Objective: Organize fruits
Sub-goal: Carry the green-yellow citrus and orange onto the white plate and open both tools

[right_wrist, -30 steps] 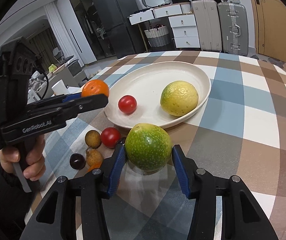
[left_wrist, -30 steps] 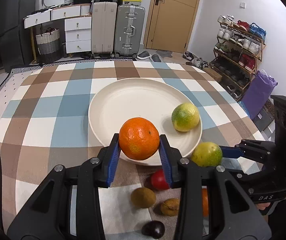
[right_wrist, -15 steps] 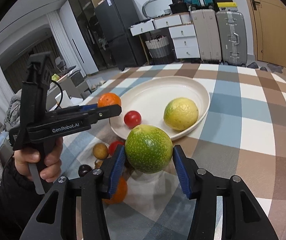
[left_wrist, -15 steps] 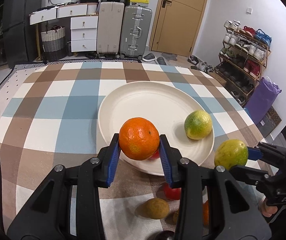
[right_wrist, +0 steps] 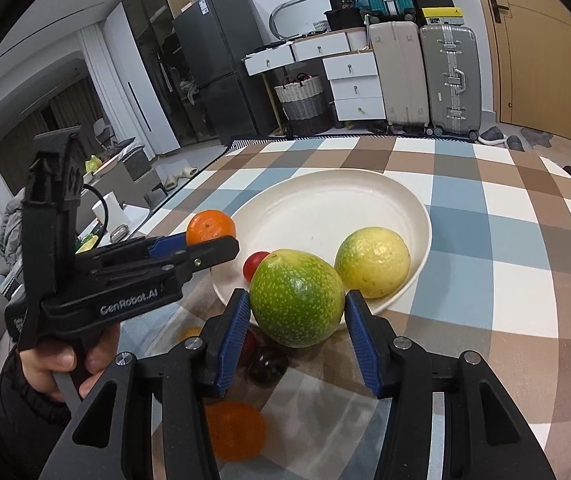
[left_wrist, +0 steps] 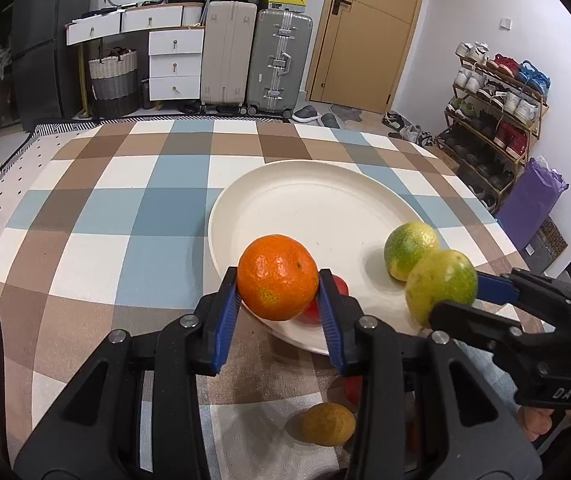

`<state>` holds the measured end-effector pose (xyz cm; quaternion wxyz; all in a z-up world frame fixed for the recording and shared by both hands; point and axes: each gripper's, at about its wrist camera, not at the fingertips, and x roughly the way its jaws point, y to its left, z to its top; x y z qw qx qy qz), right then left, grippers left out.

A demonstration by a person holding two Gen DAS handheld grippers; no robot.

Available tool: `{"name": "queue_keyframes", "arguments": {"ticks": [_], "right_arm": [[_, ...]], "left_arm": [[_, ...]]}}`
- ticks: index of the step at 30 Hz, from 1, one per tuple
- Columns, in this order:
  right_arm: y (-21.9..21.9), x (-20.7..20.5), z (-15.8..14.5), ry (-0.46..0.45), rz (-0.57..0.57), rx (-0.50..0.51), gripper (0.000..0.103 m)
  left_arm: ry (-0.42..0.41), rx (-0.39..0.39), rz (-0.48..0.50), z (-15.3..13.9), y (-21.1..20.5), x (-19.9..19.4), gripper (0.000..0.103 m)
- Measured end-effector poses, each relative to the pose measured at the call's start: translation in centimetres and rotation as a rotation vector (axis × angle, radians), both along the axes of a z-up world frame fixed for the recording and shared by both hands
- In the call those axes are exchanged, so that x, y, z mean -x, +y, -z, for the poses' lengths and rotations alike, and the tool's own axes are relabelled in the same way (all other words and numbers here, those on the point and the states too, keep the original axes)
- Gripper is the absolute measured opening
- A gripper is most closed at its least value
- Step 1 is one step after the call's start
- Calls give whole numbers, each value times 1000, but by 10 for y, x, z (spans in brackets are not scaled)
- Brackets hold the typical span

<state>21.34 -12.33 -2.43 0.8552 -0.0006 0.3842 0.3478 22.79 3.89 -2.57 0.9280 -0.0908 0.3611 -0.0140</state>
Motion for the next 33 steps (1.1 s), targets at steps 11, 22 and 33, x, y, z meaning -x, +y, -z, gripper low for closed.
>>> {"name": "queue_keyframes", "arguments": {"ticks": [11, 22, 33], "right_arm": [[18, -27, 11, -2, 45, 55, 50], [21, -46, 15, -8, 87, 70, 50], [-1, -24, -2, -60, 92, 28, 52]], "left_arm": [[6, -33, -12, 5, -1, -3, 35], [4, -40, -31, 7, 3, -5, 35], [-23, -59, -13, 4, -3, -4, 36]]}}
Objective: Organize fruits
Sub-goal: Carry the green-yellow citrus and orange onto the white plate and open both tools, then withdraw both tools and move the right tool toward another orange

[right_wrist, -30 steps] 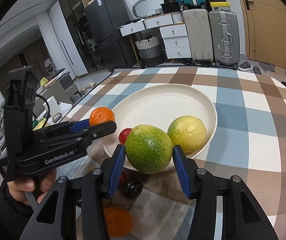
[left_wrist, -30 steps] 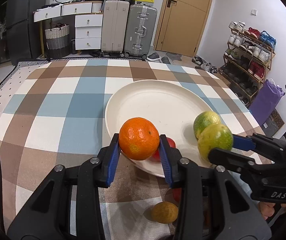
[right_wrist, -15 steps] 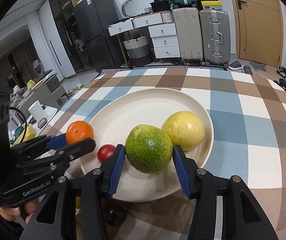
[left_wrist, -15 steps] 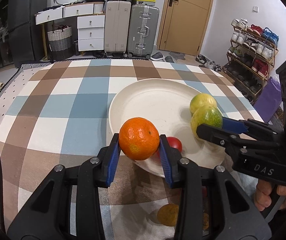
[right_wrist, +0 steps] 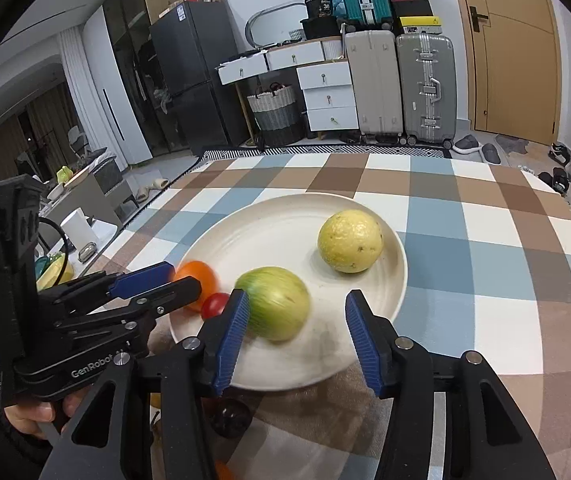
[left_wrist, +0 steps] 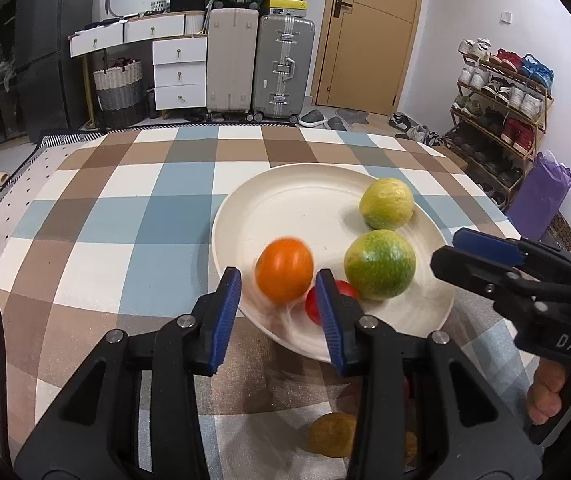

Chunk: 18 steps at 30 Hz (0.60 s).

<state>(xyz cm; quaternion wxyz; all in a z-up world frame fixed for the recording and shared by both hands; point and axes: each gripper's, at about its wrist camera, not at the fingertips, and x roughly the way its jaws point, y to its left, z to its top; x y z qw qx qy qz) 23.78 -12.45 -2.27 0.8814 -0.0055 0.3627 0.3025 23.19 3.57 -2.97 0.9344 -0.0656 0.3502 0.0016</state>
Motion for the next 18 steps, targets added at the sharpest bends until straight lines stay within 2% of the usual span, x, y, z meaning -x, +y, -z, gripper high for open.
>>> {"name": "queue_keyframes", "arguments": {"ticks": [3, 5, 6, 8, 9, 12, 14, 16, 18], "right_arm": [[-8, 4, -2, 1, 6, -14, 59], [-13, 8, -2, -3, 7, -22, 69], [-15, 10, -2, -6, 8, -24, 70], [-20, 14, -2, -1, 7, -33, 75], [-23, 16, -2, 1, 8, -40, 76], [-31, 21, 1, 2, 6, -47, 82], [-35, 24, 4, 12, -1, -56, 90], [-37, 25, 6, 28, -11, -50, 92], [-37, 27, 5, 25, -17, -44, 95]], "left_arm": [[-1, -9, -3, -2, -1, 1, 44], [-3, -10, -7, -3, -1, 3, 59], [-8, -11, -9, -5, -1, 5, 63], [-19, -11, -16, -8, 0, 9, 81], [-22, -11, -24, -9, 1, 11, 85], [-34, -5, -29, -13, 2, 19, 87], [-26, -3, -29, -13, 2, 25, 95], [-19, -9, -35, -11, 2, 32, 102], [-21, -15, -36, -10, 1, 37, 102]]}}
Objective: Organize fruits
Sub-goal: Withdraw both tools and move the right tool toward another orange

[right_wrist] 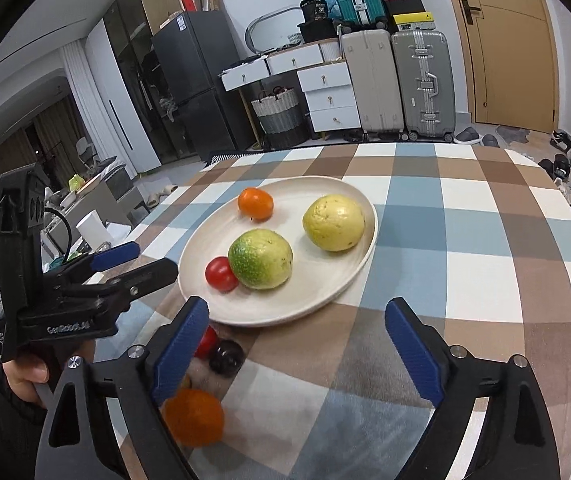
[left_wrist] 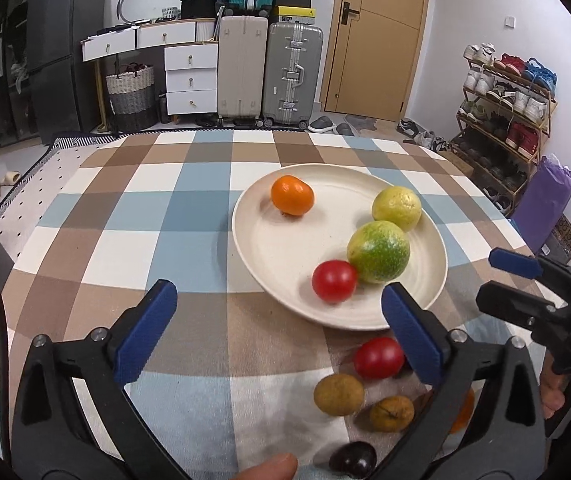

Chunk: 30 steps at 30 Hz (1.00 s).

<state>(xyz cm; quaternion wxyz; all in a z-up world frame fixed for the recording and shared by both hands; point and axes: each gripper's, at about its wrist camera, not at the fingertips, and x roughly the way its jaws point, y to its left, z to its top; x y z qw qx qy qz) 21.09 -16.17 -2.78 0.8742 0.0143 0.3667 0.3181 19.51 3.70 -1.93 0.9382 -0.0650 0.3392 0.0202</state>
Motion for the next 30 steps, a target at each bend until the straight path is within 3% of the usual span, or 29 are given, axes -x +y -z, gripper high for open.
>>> {"name": "queue_keyframes", "arguments": {"ticks": [2, 17, 30], "right_arm": [[1, 3, -3, -13, -4, 1, 102], [4, 10, 0, -6, -36, 15, 103], [9, 20, 3, 7, -83, 42, 103]], "left_arm": [[1, 1, -2, 0, 0, 2, 102], [19, -18, -25, 6, 4, 41, 102], [16, -21, 38, 7, -9, 58, 102]]}}
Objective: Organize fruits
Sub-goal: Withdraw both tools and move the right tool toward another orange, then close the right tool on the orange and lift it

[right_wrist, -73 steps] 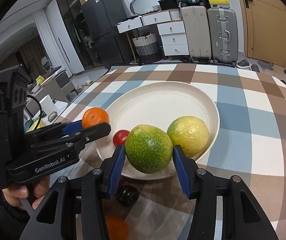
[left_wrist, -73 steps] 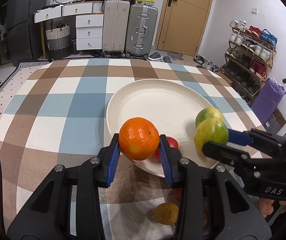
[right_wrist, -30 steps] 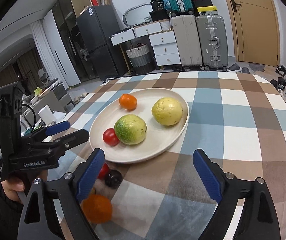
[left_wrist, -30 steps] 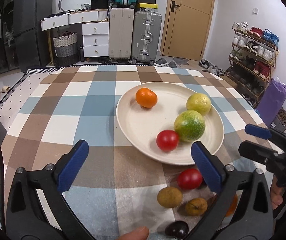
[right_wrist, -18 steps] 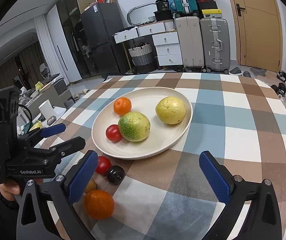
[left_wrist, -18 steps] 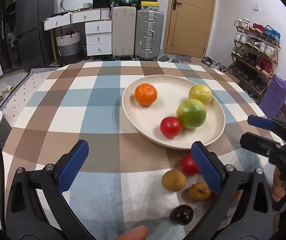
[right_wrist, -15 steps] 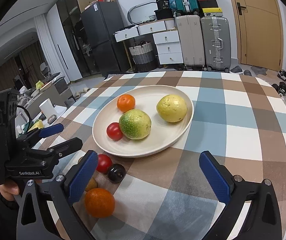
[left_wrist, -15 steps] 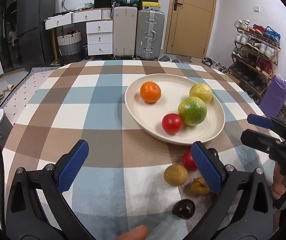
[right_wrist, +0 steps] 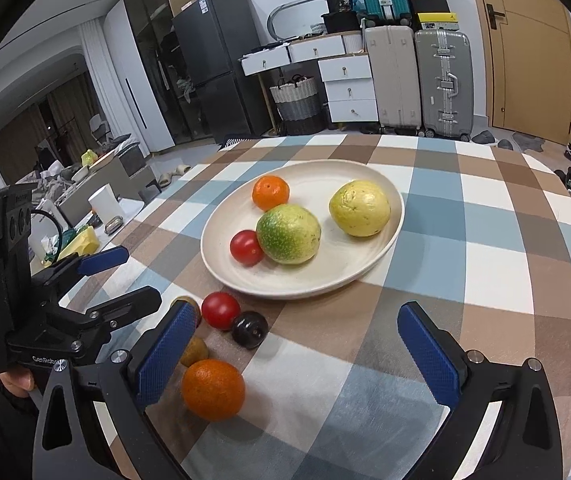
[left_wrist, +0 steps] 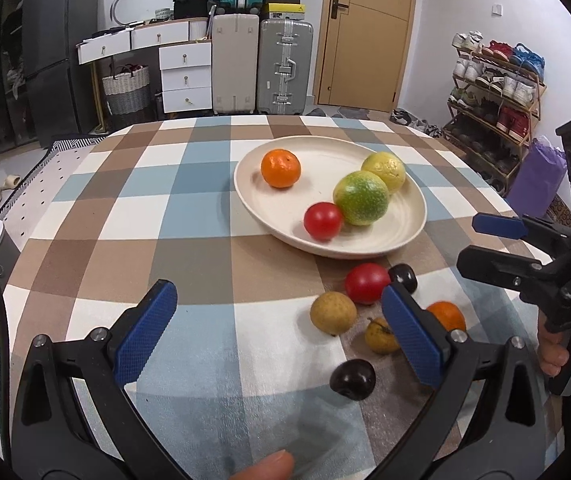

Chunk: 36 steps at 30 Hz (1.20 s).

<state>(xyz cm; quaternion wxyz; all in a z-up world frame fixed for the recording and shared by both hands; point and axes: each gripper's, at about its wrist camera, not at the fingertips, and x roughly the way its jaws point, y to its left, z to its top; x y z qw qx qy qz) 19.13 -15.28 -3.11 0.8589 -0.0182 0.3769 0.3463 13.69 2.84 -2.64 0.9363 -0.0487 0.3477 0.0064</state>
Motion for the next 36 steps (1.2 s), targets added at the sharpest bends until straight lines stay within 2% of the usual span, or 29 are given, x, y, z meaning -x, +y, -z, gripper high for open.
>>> {"name": "queue_keyframes", "arguments": {"ticks": [11, 25, 29, 36], "right_arm": [[5, 18, 5, 13, -72, 19, 103], [25, 31, 21, 57, -177, 129, 101], [30, 33, 27, 73, -201, 157, 84], [32, 36, 29, 68, -229, 161, 72]], "left_arm": [[12, 24, 20, 2, -2, 16, 102], [53, 28, 46, 8, -6, 14, 102], [55, 26, 52, 9, -6, 13, 102], [95, -4, 84, 15, -13, 11, 102]]}}
